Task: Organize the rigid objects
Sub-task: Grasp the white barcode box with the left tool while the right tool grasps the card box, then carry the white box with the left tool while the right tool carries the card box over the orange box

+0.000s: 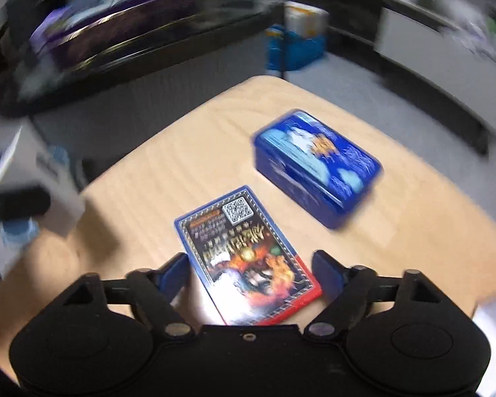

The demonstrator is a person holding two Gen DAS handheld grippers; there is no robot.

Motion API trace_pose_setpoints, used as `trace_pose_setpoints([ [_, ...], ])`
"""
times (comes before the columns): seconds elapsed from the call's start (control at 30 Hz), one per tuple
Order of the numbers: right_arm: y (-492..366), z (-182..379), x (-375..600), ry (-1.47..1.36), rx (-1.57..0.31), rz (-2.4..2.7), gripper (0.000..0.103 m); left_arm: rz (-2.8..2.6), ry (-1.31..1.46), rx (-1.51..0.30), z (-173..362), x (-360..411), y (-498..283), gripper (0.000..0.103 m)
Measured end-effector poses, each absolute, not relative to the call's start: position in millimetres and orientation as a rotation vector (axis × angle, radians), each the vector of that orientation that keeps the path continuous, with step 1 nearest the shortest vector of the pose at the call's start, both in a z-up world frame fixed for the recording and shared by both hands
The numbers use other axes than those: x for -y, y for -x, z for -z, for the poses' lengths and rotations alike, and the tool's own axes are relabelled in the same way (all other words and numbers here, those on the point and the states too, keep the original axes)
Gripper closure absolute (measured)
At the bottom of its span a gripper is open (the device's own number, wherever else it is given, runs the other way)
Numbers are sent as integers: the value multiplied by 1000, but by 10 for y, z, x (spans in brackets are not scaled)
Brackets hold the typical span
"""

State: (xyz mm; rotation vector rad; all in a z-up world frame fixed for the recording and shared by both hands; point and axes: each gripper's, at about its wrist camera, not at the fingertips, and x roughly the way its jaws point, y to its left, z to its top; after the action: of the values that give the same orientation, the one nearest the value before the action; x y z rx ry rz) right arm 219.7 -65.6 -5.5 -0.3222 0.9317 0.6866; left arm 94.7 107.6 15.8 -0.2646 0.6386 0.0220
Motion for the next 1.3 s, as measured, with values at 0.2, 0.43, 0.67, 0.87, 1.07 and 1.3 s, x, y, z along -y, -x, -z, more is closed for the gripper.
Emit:
trace_pose_setpoints([
  [0.2, -1939, 30, 637, 241, -965, -609, 17, -20, 284, -654, -73, -1075, -922, 24],
  [0.43, -1949, 72, 434, 223, -870, -503, 33, -44, 279, -646, -137, -1068, -862, 24],
  [0.67, -1675, -189, 804, 111, -810, -443, 33, -38, 273, -626, -246, -958, -797, 24],
  [0.87, -1190, -607, 1154, 75, -693, -401, 33, 8, 237, -606, -376, -663, -705, 24],
  [1.07, -741, -845, 1650, -29, -634, -334, 33, 64, 208, -602, -487, -297, -584, 24],
  [1.3, -293, -887, 2200, -100, -584, -219, 32, 157, 144, -603, -542, 214, -419, 24],
])
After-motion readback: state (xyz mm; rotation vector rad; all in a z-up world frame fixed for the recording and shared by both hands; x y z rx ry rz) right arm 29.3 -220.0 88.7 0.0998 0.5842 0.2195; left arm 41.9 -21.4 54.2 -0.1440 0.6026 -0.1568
